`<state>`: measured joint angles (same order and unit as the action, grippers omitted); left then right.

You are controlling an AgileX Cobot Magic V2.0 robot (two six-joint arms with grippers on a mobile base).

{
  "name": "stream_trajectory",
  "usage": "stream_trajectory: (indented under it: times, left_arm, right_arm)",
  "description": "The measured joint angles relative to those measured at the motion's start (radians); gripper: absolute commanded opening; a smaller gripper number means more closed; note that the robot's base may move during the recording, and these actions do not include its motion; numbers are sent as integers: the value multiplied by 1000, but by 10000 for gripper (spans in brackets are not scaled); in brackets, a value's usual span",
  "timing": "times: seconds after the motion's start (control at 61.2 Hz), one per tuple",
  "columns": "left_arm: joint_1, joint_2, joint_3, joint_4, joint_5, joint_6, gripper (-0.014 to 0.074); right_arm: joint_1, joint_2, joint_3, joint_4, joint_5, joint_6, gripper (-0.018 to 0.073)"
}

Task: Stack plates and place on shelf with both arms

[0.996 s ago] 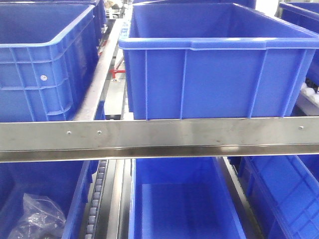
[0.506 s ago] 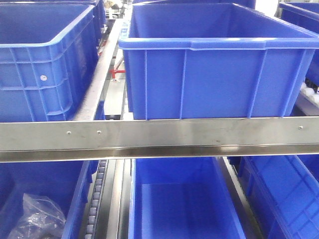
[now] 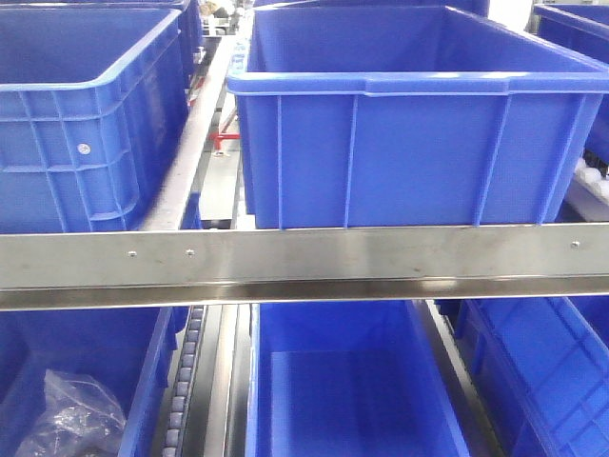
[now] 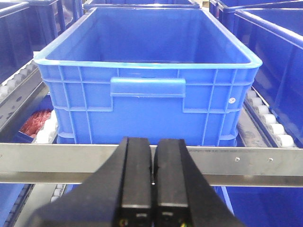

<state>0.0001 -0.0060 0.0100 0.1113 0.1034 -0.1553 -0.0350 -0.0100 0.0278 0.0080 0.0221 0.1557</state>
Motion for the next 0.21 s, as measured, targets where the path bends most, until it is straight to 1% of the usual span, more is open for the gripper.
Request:
stream_trajectory:
  times: [0.212]
  left_arm:
    - [0, 0, 0, 0, 0, 0, 86]
  right_arm:
    - [0, 0, 0, 0, 0, 0, 56]
